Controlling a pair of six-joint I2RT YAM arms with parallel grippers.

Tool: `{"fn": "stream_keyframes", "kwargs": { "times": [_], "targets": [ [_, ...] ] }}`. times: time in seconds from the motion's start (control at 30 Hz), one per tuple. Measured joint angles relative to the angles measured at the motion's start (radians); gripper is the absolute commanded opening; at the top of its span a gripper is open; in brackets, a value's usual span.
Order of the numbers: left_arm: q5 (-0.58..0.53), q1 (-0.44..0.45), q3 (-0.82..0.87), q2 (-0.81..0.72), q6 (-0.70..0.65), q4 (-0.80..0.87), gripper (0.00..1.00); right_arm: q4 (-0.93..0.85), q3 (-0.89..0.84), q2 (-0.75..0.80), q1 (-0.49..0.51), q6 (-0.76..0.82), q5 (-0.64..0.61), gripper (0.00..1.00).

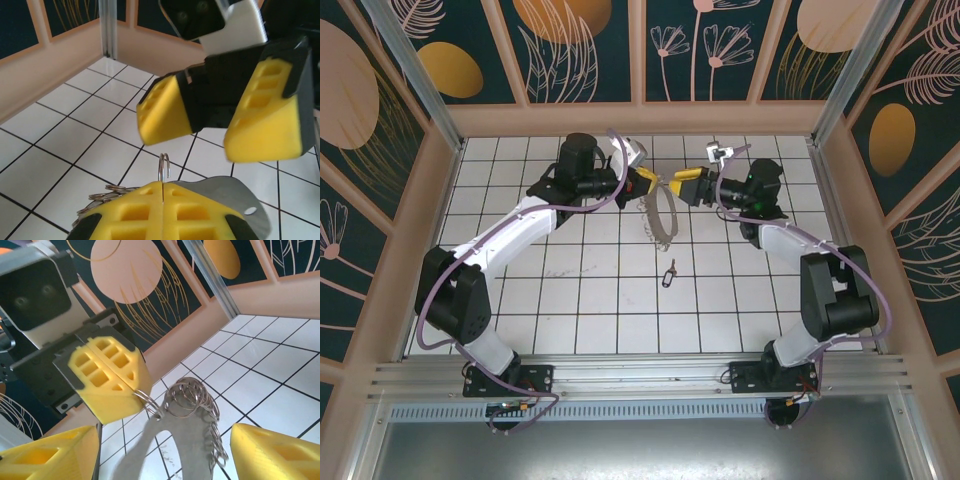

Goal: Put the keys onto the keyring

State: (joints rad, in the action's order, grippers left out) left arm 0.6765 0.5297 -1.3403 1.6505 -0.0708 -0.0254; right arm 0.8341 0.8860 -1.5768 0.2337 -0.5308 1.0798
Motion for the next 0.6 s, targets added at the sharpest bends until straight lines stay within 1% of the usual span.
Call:
{"fn": "stream_keyframes", "kwargs": {
  "times": [0.2,0.3,0.57,0.6],
  "targets": [
    [0.024,0.0,-0.002,0.0,0.011,-0.001,0.0,0.005,0.018,-0.021,0.018,0.002,0.02,0.68],
    [0.027,0.0,-0.002,0.0,0.013,-0.001,0.0,0.01,0.026,-0.03,0.031,0.002,0.024,0.64],
    [0.042,0.0,-0.007,0.008,0.015,-0.001,0.0,0.022,0.058,-0.059,0.045,0.002,0.043,0.59],
    [0.044,0.0,-0.009,0.011,0.015,-0.001,0.0,0.023,0.06,-0.059,0.045,0.002,0.045,0.57]
  ]
}}
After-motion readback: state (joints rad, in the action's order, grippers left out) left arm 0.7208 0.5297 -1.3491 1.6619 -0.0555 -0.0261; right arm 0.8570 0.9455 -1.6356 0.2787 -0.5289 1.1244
